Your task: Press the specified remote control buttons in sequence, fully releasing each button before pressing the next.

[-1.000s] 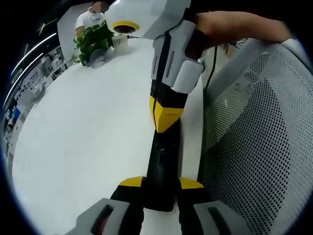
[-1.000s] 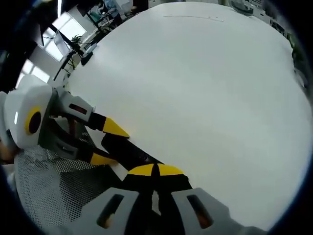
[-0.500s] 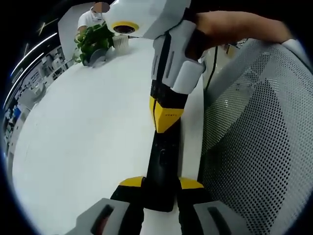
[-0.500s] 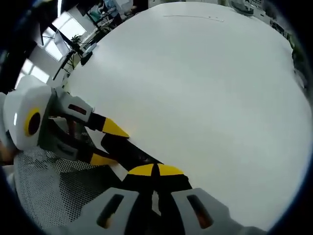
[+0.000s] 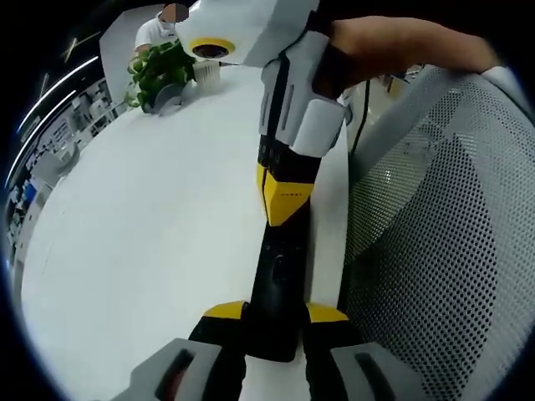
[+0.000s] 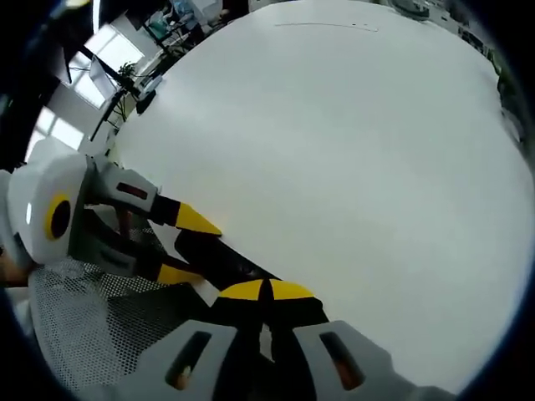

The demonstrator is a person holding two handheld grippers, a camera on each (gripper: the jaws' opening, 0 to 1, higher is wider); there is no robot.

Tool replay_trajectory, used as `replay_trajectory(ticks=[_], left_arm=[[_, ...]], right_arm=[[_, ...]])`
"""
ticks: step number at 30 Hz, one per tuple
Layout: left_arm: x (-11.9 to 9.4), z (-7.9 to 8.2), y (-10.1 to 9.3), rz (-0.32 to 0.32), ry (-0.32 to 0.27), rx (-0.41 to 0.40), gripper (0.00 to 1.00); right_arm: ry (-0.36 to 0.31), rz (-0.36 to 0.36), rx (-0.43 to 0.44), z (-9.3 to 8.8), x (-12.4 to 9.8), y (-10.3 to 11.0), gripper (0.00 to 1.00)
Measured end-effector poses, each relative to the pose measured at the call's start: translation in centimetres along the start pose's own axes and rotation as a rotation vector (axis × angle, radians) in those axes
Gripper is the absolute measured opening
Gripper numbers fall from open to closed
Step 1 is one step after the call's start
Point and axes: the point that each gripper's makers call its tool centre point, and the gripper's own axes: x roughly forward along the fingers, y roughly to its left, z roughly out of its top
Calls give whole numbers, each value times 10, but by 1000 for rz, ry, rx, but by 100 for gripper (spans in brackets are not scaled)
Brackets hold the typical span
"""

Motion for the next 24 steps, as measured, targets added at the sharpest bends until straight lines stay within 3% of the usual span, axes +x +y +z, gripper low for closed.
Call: replay_trajectory(ticks=[6, 24], left_arm=[[0, 0, -1, -3, 0, 2, 25], [0, 1, -1, -3, 1, 1, 26]], right_arm=[[20, 47, 24, -4, 0, 9, 0], [61, 81, 3, -12, 1, 19, 0]])
